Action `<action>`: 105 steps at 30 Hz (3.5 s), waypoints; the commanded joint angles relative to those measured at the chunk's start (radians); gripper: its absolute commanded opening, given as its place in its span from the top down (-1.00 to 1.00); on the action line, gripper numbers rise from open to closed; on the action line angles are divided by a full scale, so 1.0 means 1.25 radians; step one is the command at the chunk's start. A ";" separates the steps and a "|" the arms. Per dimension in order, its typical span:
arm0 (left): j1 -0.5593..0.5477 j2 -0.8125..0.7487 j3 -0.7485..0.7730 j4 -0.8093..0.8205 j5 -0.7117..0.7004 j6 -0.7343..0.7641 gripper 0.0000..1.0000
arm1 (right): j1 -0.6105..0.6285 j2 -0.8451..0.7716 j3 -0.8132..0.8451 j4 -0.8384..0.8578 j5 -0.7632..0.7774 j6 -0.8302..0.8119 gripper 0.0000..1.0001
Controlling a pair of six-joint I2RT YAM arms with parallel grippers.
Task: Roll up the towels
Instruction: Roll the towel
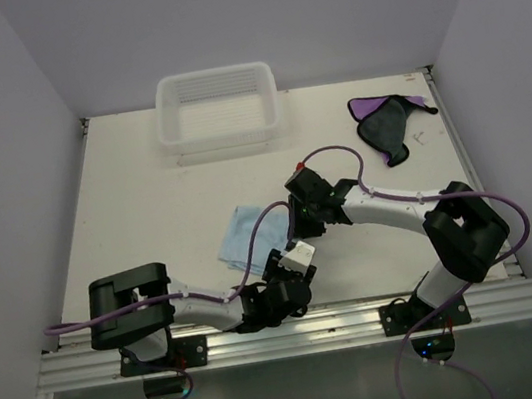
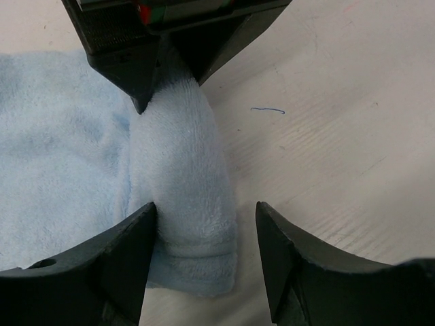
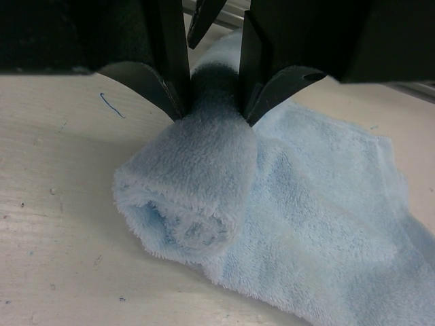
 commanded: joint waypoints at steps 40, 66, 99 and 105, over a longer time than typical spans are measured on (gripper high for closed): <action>0.186 -0.177 -0.202 0.227 0.352 -0.192 1.00 | -0.143 0.099 0.103 -0.060 0.014 -0.118 -0.07; 0.337 -0.179 -0.345 0.359 0.518 -0.480 1.00 | -0.170 -0.175 -0.008 0.044 0.033 -0.172 -0.39; 0.438 -0.081 -0.336 0.456 0.701 -0.715 1.00 | -0.035 -0.264 -0.381 0.568 -0.002 0.092 -0.57; 0.438 -0.049 -0.345 0.521 0.715 -0.759 1.00 | -0.027 -0.225 -0.388 0.606 -0.004 0.113 -0.68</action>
